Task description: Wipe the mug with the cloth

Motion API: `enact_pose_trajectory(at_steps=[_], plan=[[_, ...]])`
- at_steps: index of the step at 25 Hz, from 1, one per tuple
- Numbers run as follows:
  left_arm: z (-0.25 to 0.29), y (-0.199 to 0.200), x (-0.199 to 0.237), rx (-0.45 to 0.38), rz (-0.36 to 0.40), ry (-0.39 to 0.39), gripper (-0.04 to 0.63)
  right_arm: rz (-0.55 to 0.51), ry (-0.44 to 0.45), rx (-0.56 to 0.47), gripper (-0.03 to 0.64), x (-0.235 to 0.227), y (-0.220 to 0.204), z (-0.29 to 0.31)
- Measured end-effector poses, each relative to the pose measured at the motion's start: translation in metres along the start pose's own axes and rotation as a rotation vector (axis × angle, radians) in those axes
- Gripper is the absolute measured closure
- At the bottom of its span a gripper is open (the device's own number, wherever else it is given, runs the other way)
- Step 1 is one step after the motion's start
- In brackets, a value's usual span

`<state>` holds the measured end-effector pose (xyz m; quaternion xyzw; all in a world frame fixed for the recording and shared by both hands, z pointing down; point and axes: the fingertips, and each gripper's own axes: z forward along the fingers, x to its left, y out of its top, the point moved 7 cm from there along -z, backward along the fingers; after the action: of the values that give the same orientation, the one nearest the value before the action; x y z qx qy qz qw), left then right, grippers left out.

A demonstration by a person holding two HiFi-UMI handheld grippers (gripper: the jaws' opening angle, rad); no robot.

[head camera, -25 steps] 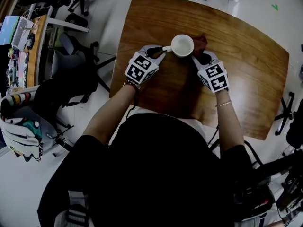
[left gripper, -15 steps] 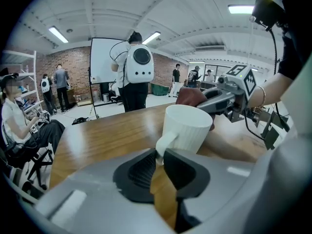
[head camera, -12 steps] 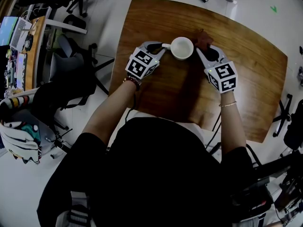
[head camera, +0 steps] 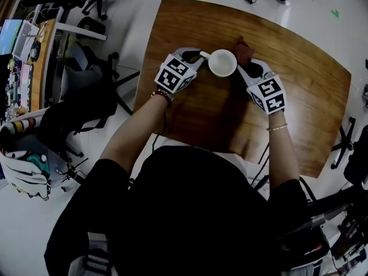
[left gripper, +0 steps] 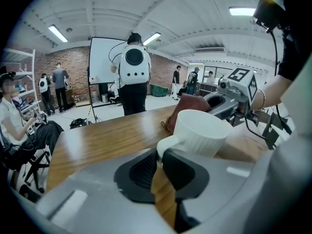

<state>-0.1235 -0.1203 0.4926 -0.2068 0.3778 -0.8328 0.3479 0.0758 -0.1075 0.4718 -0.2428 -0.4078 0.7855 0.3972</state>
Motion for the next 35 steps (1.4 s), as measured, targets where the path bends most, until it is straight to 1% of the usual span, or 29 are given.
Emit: enact_pose_trajectory(at_steps=[5, 11, 18, 23, 25, 26, 28, 30, 32, 34, 35], plan=[[0.011, 0.01, 0.002, 0.0, 0.02, -0.037, 0.574, -0.016, 0.037, 0.018, 0.56, 0.007, -0.008, -0.002], [0.024, 0.02, -0.003, -0.003, 0.064, -0.094, 0.575, -0.015, 0.113, 0.011, 0.56, 0.023, -0.016, -0.013], [0.039, 0.03, -0.016, 0.0, 0.15, -0.171, 0.577, -0.01, 0.175, 0.052, 0.56, 0.035, -0.032, -0.023], [0.042, 0.031, -0.021, 0.003, 0.17, -0.192, 0.577, -0.084, 0.194, 0.14, 0.56, 0.043, -0.041, -0.021], [0.042, 0.031, -0.021, 0.003, 0.17, -0.196, 0.577, -0.112, 0.194, 0.153, 0.56, 0.046, -0.041, -0.022], [0.042, 0.031, -0.021, 0.003, 0.169, -0.198, 0.577, -0.114, 0.193, 0.14, 0.56, 0.045, -0.04, -0.025], [0.042, 0.031, -0.021, 0.0, 0.166, -0.205, 0.577, -0.078, 0.201, 0.073, 0.56, 0.04, -0.032, -0.035], [0.044, 0.032, -0.021, -0.004, 0.166, -0.214, 0.575, -0.009, 0.223, -0.021, 0.56, 0.03, -0.022, -0.049], [0.045, 0.033, -0.021, -0.005, 0.173, -0.225, 0.575, 0.06, 0.257, -0.093, 0.56, 0.019, -0.009, -0.062], [0.047, 0.035, -0.024, -0.004, 0.19, -0.247, 0.575, 0.119, 0.312, -0.125, 0.56, 0.01, -0.002, -0.069], [0.049, 0.036, -0.026, -0.002, 0.203, -0.262, 0.577, 0.142, 0.343, -0.122, 0.56, 0.008, -0.001, -0.071]])
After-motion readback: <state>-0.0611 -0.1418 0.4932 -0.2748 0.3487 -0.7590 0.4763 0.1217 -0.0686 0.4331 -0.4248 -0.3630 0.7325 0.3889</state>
